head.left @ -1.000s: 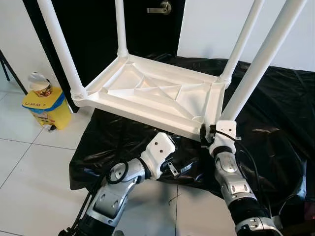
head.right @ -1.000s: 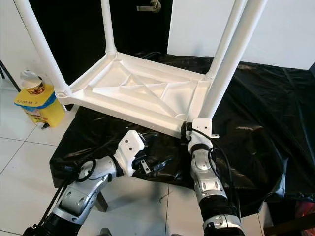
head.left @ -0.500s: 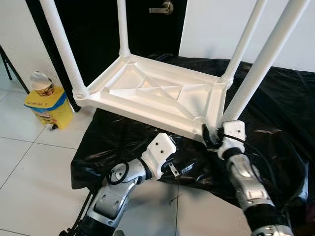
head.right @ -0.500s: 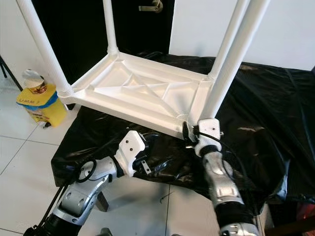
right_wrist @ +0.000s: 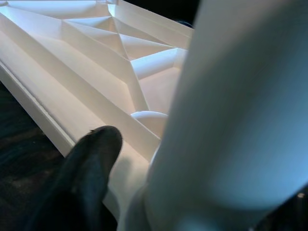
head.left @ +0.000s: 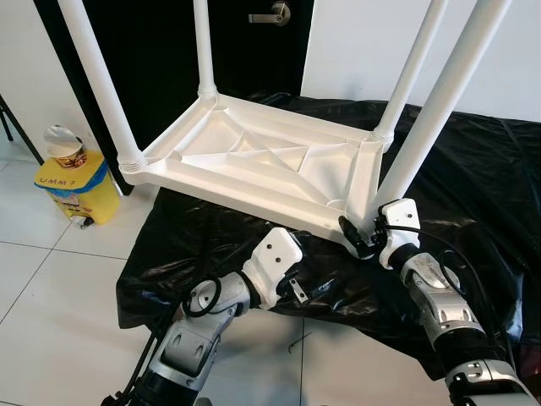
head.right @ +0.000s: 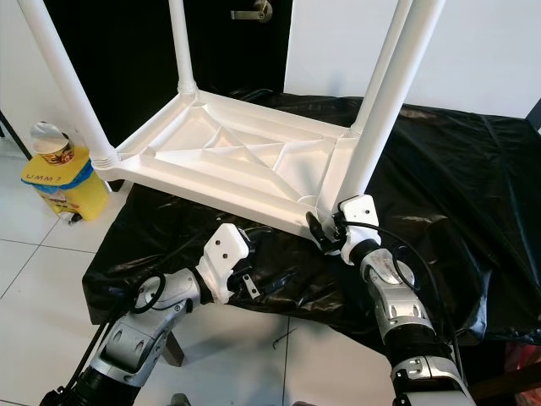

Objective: Building children table

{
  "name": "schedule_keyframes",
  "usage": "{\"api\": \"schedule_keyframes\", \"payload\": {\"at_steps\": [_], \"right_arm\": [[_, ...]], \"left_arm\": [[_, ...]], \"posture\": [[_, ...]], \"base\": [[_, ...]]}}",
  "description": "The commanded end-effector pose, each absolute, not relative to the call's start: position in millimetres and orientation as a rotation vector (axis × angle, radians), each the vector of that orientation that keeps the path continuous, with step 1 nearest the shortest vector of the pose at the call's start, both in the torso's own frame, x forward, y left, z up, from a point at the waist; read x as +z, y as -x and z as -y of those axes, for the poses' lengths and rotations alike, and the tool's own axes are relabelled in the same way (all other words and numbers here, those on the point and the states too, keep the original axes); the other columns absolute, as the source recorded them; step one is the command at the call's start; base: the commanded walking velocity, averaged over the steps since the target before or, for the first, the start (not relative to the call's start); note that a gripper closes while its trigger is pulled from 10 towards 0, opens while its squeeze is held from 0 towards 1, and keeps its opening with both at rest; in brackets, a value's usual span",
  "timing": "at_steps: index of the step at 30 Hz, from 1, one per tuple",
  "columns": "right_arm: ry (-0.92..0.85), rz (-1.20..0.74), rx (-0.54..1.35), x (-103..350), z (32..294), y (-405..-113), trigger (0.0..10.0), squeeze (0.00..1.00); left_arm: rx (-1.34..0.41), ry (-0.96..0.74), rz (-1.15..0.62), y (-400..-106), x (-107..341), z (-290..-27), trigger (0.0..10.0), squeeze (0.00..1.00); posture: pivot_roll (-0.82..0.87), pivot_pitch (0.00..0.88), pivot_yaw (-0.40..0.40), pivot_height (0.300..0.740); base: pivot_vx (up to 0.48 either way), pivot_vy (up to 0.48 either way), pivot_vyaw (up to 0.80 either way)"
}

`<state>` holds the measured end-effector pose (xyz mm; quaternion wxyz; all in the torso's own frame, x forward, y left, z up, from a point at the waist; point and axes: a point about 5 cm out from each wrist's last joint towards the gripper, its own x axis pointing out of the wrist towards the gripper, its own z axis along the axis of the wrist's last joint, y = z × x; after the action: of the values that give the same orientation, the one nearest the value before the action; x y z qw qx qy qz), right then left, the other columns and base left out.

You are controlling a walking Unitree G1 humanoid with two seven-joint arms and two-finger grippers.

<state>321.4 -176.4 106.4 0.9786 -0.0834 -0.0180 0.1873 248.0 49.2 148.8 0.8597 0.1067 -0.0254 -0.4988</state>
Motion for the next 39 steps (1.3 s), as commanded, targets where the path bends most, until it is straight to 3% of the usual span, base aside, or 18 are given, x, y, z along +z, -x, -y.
{"api": "schedule_keyframes", "payload": {"at_steps": [1, 2, 10, 11, 23, 27, 39], "right_arm": [[0.183, 0.014, 0.456, 101, 167, -320, 4.1, 0.00], [0.176, 0.007, 0.455, 99, 167, -319, 0.0, 0.00], [0.128, -0.055, 0.442, 88, 175, -318, 0.0, 0.00], [0.122, -0.059, 0.428, 87, 177, -318, 10.0, 0.00], [0.107, -0.073, 0.235, 87, 196, -324, 10.0, 0.00], [0.090, -0.078, 0.030, 86, 206, -324, 10.0, 0.00], [0.005, -0.066, -0.371, 84, 184, -315, 10.0, 0.00]], "left_arm": [[-1.011, -0.221, 0.053, -249, 149, -50, 10.0, 0.00], [-1.009, -0.219, 0.052, -249, 149, -50, 10.0, 0.00], [-1.002, -0.216, 0.048, -249, 148, -52, 10.0, 0.00], [-1.002, -0.215, 0.048, -249, 149, -51, 10.0, 0.00], [-1.003, -0.215, 0.049, -250, 149, -51, 10.0, 0.00], [-1.005, -0.217, 0.048, -250, 149, -52, 10.0, 0.00], [-1.011, -0.225, 0.050, -251, 150, -51, 10.0, 0.00]], "posture": [[0.04, 0.019, -0.086, 0.740], [0.05, 0.023, -0.088, 0.740], [0.04, 0.030, -0.089, 0.740], [0.04, 0.031, -0.087, 0.740], [0.04, 0.030, -0.084, 0.740], [0.04, 0.027, -0.078, 0.740], [0.05, 0.025, -0.074, 0.740]], "base": [[0.000, 0.000, 0.00], [0.000, 0.000, 0.00], [0.000, 0.000, 0.00], [0.000, 0.000, 0.00], [0.000, 0.000, 0.00], [0.000, 0.000, 0.00], [0.000, 0.000, 0.00]]}}
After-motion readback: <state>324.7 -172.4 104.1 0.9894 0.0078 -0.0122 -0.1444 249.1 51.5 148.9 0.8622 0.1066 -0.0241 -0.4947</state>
